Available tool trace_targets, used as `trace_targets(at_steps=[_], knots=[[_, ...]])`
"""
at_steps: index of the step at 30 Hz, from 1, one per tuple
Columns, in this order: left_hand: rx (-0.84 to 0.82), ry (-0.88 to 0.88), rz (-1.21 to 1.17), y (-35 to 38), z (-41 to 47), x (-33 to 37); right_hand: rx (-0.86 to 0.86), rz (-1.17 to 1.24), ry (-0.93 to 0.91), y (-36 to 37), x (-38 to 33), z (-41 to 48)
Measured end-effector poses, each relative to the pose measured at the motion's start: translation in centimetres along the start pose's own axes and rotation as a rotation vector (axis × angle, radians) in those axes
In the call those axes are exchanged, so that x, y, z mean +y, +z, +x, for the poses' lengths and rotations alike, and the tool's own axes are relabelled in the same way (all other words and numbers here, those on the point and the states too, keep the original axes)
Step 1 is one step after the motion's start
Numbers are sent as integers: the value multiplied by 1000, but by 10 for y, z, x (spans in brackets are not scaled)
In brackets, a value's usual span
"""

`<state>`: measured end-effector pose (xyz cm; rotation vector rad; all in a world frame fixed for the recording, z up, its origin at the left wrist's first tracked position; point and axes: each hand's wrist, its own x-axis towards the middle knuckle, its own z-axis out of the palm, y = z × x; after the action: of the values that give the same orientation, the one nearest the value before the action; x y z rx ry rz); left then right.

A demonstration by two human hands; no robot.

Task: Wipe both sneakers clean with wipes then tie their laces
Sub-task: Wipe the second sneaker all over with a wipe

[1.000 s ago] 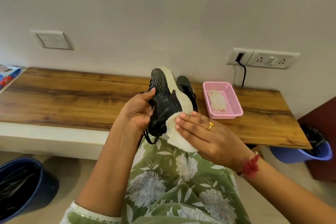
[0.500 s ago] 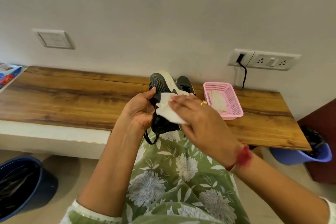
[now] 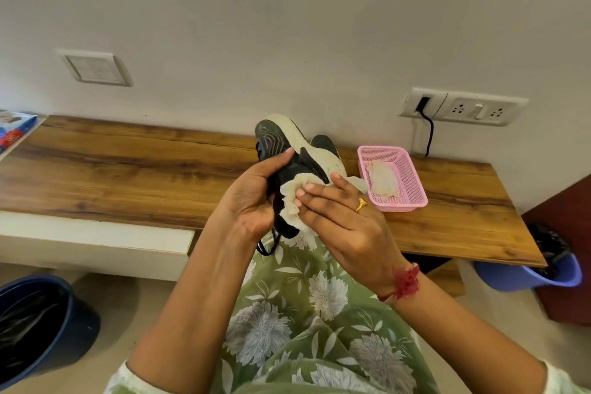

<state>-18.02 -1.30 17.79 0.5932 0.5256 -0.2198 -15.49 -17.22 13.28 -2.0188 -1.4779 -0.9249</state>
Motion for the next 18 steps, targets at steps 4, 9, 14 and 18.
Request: trace_targets(at_steps=[4,9,14,18], knots=[[-18,42,6,2,1,1,3,63,-61,-3,5,4],[-105,172,233,-2,-3,5,309,908,817,-32,-14,30],[-121,265,474,-8,-5,9,535,1602,1364,-63,19,51],[0,247,541,-13,0,4,580,1718,1609,-65,21,55]])
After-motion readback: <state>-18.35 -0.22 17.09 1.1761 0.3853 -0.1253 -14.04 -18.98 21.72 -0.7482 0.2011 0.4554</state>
